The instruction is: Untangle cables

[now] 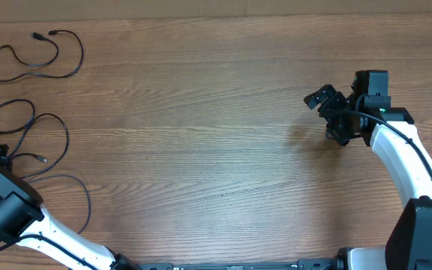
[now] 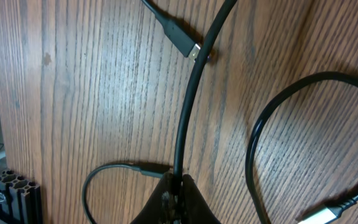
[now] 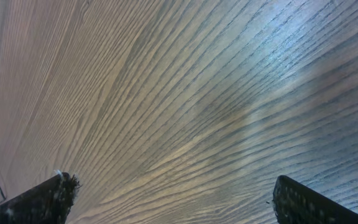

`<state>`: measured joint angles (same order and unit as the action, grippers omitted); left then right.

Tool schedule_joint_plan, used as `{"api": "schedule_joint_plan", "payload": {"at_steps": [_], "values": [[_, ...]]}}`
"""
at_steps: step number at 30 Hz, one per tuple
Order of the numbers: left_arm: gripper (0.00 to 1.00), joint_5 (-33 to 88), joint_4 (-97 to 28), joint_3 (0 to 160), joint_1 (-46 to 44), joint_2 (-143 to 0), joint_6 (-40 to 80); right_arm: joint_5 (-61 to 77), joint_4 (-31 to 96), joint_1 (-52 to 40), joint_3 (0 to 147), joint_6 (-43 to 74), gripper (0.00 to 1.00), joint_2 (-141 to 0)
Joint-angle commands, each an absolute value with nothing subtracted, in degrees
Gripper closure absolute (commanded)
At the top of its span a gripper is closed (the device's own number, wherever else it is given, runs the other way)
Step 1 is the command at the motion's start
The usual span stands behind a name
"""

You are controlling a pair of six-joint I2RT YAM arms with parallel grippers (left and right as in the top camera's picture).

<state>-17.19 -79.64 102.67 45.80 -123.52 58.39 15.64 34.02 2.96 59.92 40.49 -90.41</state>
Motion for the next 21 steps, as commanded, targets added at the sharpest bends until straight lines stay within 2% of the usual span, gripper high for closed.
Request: {"api": "schedule_joint_plan", "payload": {"at_steps": [1, 10, 21], "values": [[0.96, -18.3, -79.2, 100.6, 45.7, -121.8, 59.9, 15.0, 33.8, 3.0, 61.2, 40.3, 0.00, -90.5], [0.96, -19.6, -74.9, 92.5, 45.8, -121.8, 62.4, 15.0, 33.7, 3.0, 61.2, 40.3, 0.00, -90.5], [0.95, -24.2, -72.8, 90.0, 45.8, -121.8, 62.4, 15.0, 33.8, 3.0, 61.2, 40.3, 0.00, -90.5]]}}
